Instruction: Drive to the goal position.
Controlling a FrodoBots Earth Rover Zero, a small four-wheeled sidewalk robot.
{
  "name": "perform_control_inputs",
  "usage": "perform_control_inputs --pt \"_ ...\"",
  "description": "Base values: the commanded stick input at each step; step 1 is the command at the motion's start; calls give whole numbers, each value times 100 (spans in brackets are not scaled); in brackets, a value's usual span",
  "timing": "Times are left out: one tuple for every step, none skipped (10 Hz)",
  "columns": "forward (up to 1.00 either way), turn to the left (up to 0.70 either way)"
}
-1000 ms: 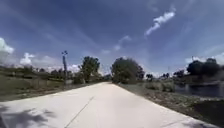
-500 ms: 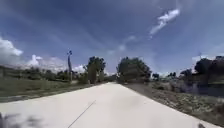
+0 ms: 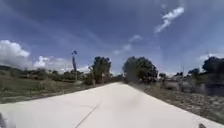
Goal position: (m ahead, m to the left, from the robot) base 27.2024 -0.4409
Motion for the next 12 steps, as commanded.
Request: perform_control_inputs --pt "85 0" --pt "85 0" --pt "85 0" --pt "85 0" --pt "85 0" --pt "85 0" --pt "85 0" --pt "85 0" --pt "85 0" --pt "85 0" --pt "85 0" --pt "85 0"
